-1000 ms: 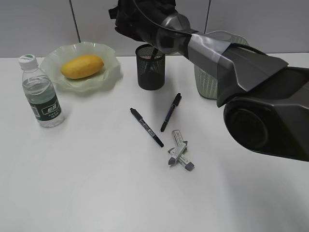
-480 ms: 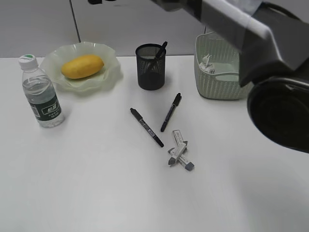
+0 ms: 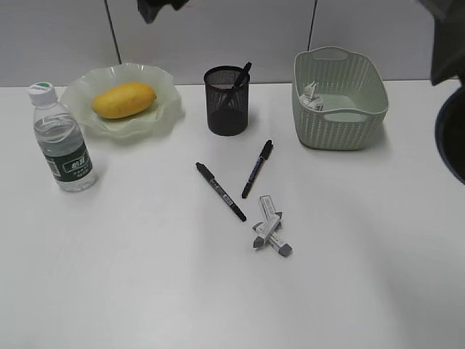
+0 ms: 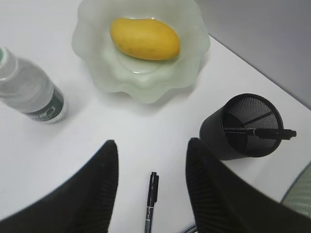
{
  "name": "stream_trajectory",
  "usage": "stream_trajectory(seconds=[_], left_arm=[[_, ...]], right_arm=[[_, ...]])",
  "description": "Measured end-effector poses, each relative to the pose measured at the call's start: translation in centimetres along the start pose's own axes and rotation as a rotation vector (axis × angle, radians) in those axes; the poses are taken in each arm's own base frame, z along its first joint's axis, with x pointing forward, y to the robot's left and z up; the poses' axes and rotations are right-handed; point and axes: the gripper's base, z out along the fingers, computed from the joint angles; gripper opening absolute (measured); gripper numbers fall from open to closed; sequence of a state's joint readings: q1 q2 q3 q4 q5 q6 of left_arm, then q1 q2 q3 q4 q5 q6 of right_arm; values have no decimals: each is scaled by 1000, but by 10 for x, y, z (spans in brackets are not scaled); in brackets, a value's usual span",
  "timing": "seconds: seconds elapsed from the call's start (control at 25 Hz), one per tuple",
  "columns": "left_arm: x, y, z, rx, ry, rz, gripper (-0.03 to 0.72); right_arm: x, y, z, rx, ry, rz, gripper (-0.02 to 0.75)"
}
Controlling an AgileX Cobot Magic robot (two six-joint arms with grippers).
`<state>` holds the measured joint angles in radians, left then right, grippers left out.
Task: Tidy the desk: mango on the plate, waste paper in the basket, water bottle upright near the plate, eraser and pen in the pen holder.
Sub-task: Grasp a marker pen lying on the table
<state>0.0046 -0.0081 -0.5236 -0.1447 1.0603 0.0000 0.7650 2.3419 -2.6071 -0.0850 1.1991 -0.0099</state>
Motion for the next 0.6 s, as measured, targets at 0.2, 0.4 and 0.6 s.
stream_trajectory(seconds=[0.2,0.4,0.6], left_arm=[[0,0,0,0,0,0,471],[0,0,0,0,0,0,471],[0,0,0,0,0,0,471]], right_arm=[[-9,-6,-33,-105,-55,41,374],[-6,-41,-65,-89,-65,107,374],[24,-84,-95,-20,24,166,374]])
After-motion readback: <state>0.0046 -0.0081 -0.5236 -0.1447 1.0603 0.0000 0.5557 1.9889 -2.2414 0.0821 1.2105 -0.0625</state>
